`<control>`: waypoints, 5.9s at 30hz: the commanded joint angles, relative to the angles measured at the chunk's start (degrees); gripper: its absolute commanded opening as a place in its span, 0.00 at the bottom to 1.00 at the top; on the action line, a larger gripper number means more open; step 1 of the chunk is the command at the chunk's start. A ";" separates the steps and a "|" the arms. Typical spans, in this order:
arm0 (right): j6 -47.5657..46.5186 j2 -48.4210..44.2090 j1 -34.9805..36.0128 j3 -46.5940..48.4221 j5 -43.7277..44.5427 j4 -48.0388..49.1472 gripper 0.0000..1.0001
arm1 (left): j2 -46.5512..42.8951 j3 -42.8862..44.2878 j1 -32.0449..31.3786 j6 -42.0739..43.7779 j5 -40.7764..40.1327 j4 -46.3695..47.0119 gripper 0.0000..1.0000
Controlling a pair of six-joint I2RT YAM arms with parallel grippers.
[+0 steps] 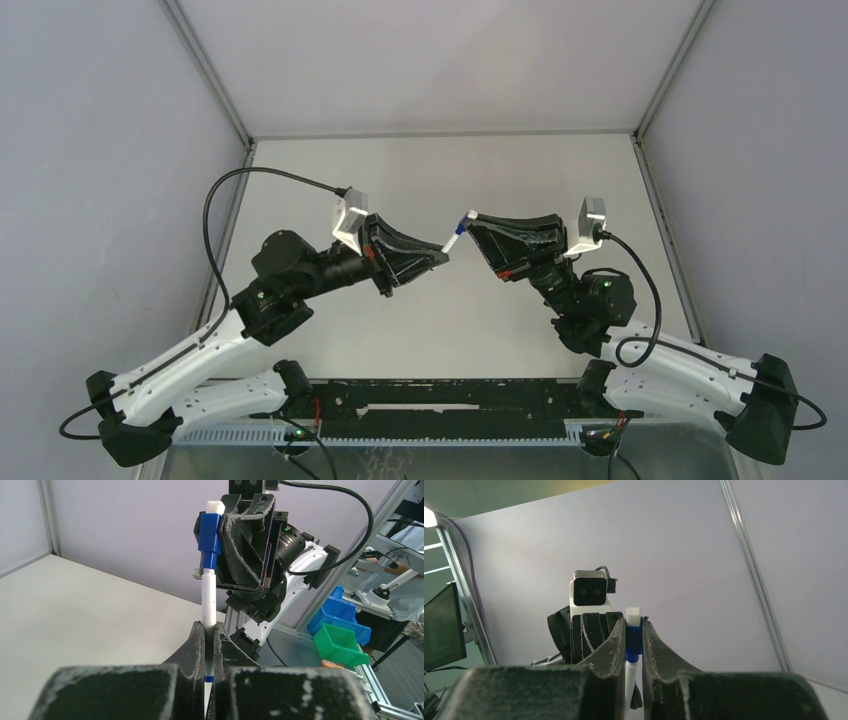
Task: Insert the pens into the pen caps
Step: Insert the pen cap onto the pen.
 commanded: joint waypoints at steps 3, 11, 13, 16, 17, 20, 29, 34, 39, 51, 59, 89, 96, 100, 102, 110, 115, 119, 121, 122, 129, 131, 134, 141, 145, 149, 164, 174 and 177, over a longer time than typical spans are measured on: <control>1.24 1.61 0.62 0.99 -3.41 -3.26 0.02 | -2.25 3.83 0.12 -0.85 -4.78 7.97 0.00; 0.02 3.07 1.48 1.02 -6.17 -4.78 0.03 | -2.31 3.69 0.12 -0.92 -5.81 8.63 0.00; -0.25 3.44 1.68 1.00 -7.14 -5.25 0.01 | -2.21 3.81 0.08 -0.94 -5.77 8.67 0.00; -0.51 4.26 1.91 1.03 -8.67 -5.92 0.00 | -2.28 3.93 0.12 -0.85 -6.12 8.68 0.00; -0.78 4.54 2.12 0.97 -9.14 -6.47 0.00 | -2.29 3.93 0.12 -0.83 -6.34 8.69 0.00; -1.84 5.09 2.91 0.96 -9.81 -8.16 0.00 | -2.47 3.97 0.12 -0.77 -6.74 8.71 0.00; -6.35 6.60 6.70 -0.19 -8.17 -12.89 0.00 | -3.00 4.35 0.12 -0.90 -8.04 8.92 0.00; -4.92 6.17 7.59 -2.53 -6.52 -12.52 0.00 | -3.93 4.43 0.12 -0.46 -9.57 8.77 0.00; -4.55 6.80 9.71 -3.04 -6.39 -13.34 0.00 | -4.19 4.36 0.12 -0.22 -10.31 8.88 0.00; -0.52 5.78 12.76 -6.86 -6.66 -15.26 0.00 | -4.26 4.70 0.12 0.36 -11.22 8.96 0.00; 1.21 7.07 15.30 -8.64 -7.54 -16.23 0.00 | -4.40 4.96 0.12 0.40 -12.09 9.08 0.00; -21.36 3.21 16.81 7.92 2.15 -19.97 0.21 | -5.90 1.81 0.10 1.54 -9.41 5.09 0.00; -21.67 3.13 16.89 11.50 0.73 -18.58 0.34 | -5.97 1.39 0.10 1.96 -8.92 4.96 0.00; -21.66 3.12 16.87 12.12 0.39 -18.19 0.39 | -5.97 1.25 0.12 2.12 -8.76 4.95 0.00; -21.50 3.06 16.80 12.13 0.28 -18.10 0.40 | -6.14 1.18 0.12 2.30 -8.92 4.94 0.00; -20.66 2.77 16.79 12.53 4.66 -18.50 0.41 | -6.50 0.74 0.12 2.75 -7.80 5.45 0.00; -20.11 2.52 16.55 13.39 7.90 -19.47 0.43 | -6.36 0.83 0.12 3.01 -6.22 5.50 0.00; -19.22 2.02 16.41 13.58 10.61 -19.84 0.45 | -6.51 0.74 0.12 3.17 -5.87 5.38 0.00; -18.58 1.74 16.16 13.61 11.61 -19.80 0.45 | -6.61 0.71 0.12 3.28 -5.70 5.24 0.00; -18.17 1.73 15.99 13.62 11.76 -19.69 0.45 | -6.61 0.69 0.11 3.31 -5.57 5.18 0.00; -14.66 1.21 14.26 13.69 9.40 -18.57 0.46 | -5.74 0.89 0.10 3.37 -4.08 4.53 0.00; -14.07 1.11 13.94 13.79 8.94 -18.76 0.46 | -5.56 0.96 0.12 3.45 -3.57 4.20 0.00; -13.44 1.07 13.57 13.97 8.35 -19.00 0.46 | -4.84 1.25 0.11 3.59 -2.45 3.76 0.00; -12.60 1.36 12.90 14.41 7.85 -19.93 0.39 | -3.62 2.02 0.12 3.80 -0.20 3.69 0.00; -12.44 1.45 12.58 14.41 7.50 -20.30 0.29 | -3.60 1.91 0.12 4.00 -0.26 3.42 0.00; -12.31 1.63 12.41 14.39 7.38 -21.03 0.28 | -3.62 1.93 0.12 4.06 -0.44 3.36 0.00; -11.52 2.25 11.88 14.40 6.61 -22.66 0.00 | -3.70 1.83 0.12 4.24 -1.45 3.23 0.05; -10.83 2.47 11.88 14.37 5.83 -22.41 0.00 | -2.51 2.55 0.12 3.56 0.17 3.24 0.33; -10.65 2.50 11.88 14.39 5.57 -22.39 0.00 | -1.98 2.95 0.11 3.39 0.75 3.41 0.33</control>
